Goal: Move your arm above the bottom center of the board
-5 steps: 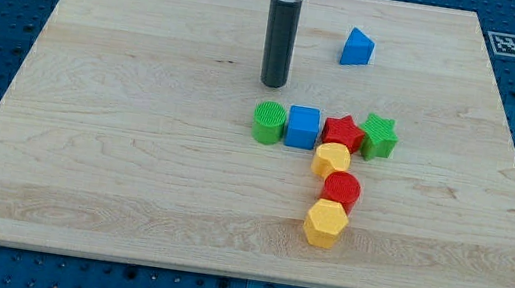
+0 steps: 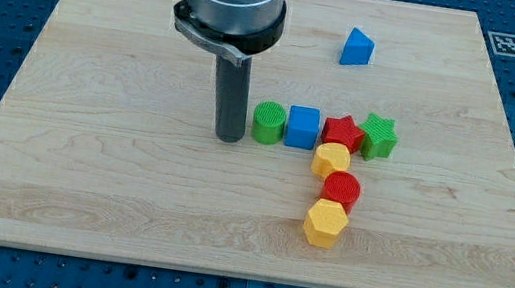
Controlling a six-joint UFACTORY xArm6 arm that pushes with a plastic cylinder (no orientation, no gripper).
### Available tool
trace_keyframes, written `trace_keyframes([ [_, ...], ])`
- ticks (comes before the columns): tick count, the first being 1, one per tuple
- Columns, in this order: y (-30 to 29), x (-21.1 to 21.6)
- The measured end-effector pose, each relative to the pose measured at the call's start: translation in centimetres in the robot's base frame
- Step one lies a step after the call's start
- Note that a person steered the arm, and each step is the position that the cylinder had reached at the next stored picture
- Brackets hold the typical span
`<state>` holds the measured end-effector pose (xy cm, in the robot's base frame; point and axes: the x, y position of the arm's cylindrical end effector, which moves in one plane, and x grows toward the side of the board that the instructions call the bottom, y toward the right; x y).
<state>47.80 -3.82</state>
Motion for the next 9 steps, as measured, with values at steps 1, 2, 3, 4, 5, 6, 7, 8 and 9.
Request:
trace_keyframes([
  [1,0.0,1.3],
  [2,0.3,3.0],
  [3,1.1,4.3],
  [4,1.6,5.4],
  [5,2.4,6.9],
  [6,2.4,6.9],
  [7,2.8,7.9],
  [8,3.4,9.5],
  [9,4.5,9.6],
])
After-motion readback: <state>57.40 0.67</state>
